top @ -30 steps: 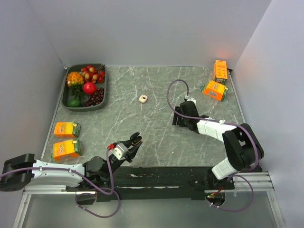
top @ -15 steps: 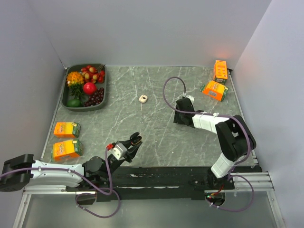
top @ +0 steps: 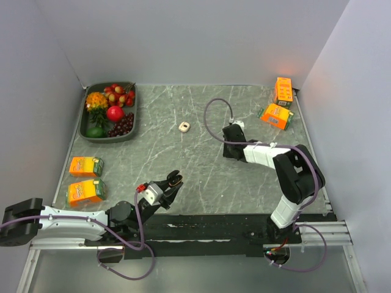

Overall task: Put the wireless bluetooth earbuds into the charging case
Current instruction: Pick up the earbud from the center of the board.

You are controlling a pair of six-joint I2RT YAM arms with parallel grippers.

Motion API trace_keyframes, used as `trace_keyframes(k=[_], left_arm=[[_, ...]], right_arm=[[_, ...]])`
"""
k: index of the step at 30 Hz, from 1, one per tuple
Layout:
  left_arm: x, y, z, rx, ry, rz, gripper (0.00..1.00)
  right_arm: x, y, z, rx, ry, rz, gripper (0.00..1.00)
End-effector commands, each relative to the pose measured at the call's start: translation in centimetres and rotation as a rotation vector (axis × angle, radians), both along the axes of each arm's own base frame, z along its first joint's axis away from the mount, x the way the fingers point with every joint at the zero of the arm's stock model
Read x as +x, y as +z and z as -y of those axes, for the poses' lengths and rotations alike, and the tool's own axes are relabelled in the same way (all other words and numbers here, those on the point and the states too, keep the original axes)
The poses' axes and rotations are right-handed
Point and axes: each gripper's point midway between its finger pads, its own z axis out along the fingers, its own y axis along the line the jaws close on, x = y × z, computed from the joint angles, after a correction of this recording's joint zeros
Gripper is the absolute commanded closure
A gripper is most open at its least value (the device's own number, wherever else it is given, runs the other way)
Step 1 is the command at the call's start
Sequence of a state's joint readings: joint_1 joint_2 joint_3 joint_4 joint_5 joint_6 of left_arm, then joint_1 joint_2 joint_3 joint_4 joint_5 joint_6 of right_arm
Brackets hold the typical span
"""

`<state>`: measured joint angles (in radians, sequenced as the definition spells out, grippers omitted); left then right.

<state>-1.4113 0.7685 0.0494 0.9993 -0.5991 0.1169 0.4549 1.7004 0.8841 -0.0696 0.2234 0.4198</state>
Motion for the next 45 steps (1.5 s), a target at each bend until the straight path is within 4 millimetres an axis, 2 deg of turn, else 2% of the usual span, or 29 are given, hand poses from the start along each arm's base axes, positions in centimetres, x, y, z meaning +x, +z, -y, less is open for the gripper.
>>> trace_keyframes(k=[1,2,3,6,11,12,13,14,16,17,18,22,25,26,28,32,33,34,37,39,45], left_arm=[[-0.4,1.0,0.2,-0.048,-0.023,-0.003,0.99],[-0.4,1.0,0.2,-0.047,-0.023,-0.002,0.99],[-0.4,0.9,0.2,-0.045,-0.023,-0.003,0.99],[-0.4,0.8,0.1,-0.046,-0.019,0.001,0.99],[-0.3,0.9,0.0,-0.053,-0.016,0.004,0.99],[-0.4,1.0,-0.1,-0.058,-0.018,0.004,0.99],[-0.4,1.0,-0.1,-0.058,-0.021,0.004,0.99],[-0.4,1.0,-0.1,-0.058,-0.021,0.005,0.99],[-0.5,1.1,-0.2,-0.062,-0.023,0.006,0.99],[-0.5,1.0,-0.2,-0.06,-0.024,0.005,0.99],[-0.5,1.2,-0.3,-0.068,-0.024,0.004,0.99],[-0.5,1.1,-0.2,-0.068,-0.025,0.001,0.99],[-0.4,1.0,-0.1,-0.064,-0.022,-0.003,0.99],[-0.4,0.9,-0.1,-0.06,-0.021,-0.005,0.99],[-0.4,1.0,0.0,-0.059,-0.023,-0.008,0.99],[-0.4,0.9,-0.1,-0.061,-0.022,-0.017,0.99],[-0.4,0.9,-0.1,-0.063,-0.021,-0.016,0.99],[-0.5,0.8,-0.1,-0.063,-0.022,-0.015,0.99],[-0.3,0.6,0.1,-0.051,-0.015,-0.012,0.99],[-0.3,0.7,0.4,-0.044,-0.02,-0.009,0.99],[-0.5,0.9,0.4,-0.054,-0.029,-0.017,0.99]], right_arm=[[-1.0,1.6,-3.8,-0.018,0.206,0.066,1.0],[-0.9,2.6,-4.8,-0.029,0.256,0.083,1.0],[-2.1,2.6,-6.1,-0.076,0.367,0.075,1.0],[-3.9,3.3,-8.3,-0.136,0.546,0.099,1.0],[-5.7,4.8,-9.7,-0.099,0.709,0.15,1.0],[-5.9,4.9,-9.7,-0.097,0.72,0.16,0.95],[-6.0,5.0,-9.8,-0.091,0.727,0.16,0.88],[-5.8,5.5,-9.9,-0.084,0.712,0.17,0.63],[-4.9,5.7,-8.4,-0.137,0.617,0.177,0.41],[-4.6,5.9,-8.1,-0.119,0.554,0.178,0.1],[-4.3,6.2,-7.6,-0.13,0.518,0.185,0.01],[-3.6,7.1,-7.0,-0.109,0.416,0.195,0.0],[-3.2,6.9,-6.2,-0.083,0.317,0.166,0.01],[-3.3,6.5,-6.1,-0.079,0.307,0.151,0.07],[-3.8,5.8,-5.7,-0.071,0.262,0.131,0.13],[-5.4,4.6,-4.6,-0.003,0.165,0.112,0.22],[-5.6,4.8,-4.7,0.036,0.144,0.123,0.25],[-6.3,4.1,-4.9,0.088,0.108,0.094,0.3],[-6.9,3.5,-6.0,0.205,0.031,0.052,0.44],[-7.0,3.5,-6.8,0.263,-0.019,0.034,0.45],[-6.0,3.0,-7.5,0.28,-0.083,0.01,0.43]])
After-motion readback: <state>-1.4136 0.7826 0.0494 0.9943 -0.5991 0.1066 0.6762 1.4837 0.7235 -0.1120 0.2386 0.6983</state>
